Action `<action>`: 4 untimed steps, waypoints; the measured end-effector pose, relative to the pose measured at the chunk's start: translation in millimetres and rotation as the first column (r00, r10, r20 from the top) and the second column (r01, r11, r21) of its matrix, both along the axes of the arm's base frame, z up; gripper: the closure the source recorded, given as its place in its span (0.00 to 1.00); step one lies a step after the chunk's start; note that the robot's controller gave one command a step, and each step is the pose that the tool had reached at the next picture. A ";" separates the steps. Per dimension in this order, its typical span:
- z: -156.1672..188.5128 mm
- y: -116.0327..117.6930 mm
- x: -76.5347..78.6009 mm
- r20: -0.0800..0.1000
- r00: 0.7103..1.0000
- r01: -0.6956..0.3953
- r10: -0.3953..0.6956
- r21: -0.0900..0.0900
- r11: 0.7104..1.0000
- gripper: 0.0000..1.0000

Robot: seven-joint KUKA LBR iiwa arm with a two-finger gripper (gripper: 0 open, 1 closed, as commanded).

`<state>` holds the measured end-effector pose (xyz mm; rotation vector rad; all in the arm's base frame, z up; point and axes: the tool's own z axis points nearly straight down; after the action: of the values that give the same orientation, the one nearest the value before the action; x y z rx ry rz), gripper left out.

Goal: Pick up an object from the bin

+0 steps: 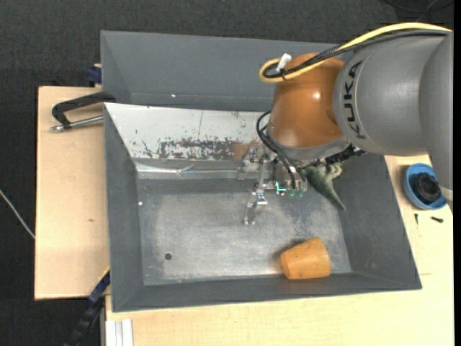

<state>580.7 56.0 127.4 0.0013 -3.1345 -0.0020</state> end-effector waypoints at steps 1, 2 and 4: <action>-13.6 -95.6 -48.4 0.013 0.978 -0.210 0.210 -0.004 0.978 0.00; -38.2 -160.5 -62.4 0.058 0.894 -0.444 0.444 -0.019 0.896 0.00; -32.0 -184.7 -8.1 0.016 0.669 -0.743 0.743 -0.008 0.669 0.00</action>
Offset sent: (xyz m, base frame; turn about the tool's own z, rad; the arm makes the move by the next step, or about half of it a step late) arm -0.0499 -0.0928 -0.0149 -0.2180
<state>572.6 -128.7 95.4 1.2833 -2.8793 0.0047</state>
